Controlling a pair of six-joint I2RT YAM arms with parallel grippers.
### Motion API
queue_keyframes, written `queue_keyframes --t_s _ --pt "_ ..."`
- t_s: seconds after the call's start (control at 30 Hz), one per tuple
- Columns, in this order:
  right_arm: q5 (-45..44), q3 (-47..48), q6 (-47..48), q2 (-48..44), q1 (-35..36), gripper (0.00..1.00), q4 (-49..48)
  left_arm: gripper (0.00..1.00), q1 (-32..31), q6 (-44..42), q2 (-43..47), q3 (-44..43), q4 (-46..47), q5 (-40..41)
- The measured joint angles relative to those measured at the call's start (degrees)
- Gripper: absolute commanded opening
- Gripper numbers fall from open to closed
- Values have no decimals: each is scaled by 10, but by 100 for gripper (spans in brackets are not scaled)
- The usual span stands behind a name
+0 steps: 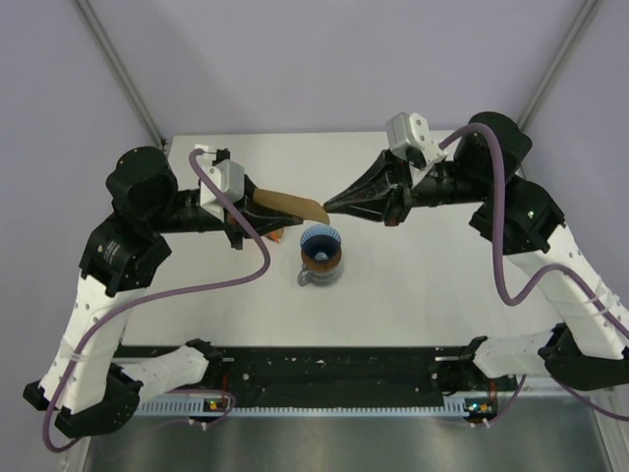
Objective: Place the coffee filter in the dripper
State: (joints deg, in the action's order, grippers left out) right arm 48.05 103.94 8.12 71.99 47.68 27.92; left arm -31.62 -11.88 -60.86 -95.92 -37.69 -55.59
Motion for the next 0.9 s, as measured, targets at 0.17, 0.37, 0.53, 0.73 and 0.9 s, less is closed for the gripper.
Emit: queue_keyframes --t_s 0.17,0.37,0.53,0.73,0.9 --pt "1 -1 -8 18 10 0 -10 0 -2 -5 0 -4 -1 24" --pt "10 -5 -13 18 11 0 -26 0 -4 -15 0 -4 -4 48" --pt "0 -41 -25 4 11 0 -58 0 -4 -31 0 -4 -5 91" --pt "-26 -85 -45 -12 13 0 -96 0 -4 -47 0 -4 -6 122" --pt "-30 -87 -58 -12 13 6 -111 0 -4 -59 0 -4 -6 130"
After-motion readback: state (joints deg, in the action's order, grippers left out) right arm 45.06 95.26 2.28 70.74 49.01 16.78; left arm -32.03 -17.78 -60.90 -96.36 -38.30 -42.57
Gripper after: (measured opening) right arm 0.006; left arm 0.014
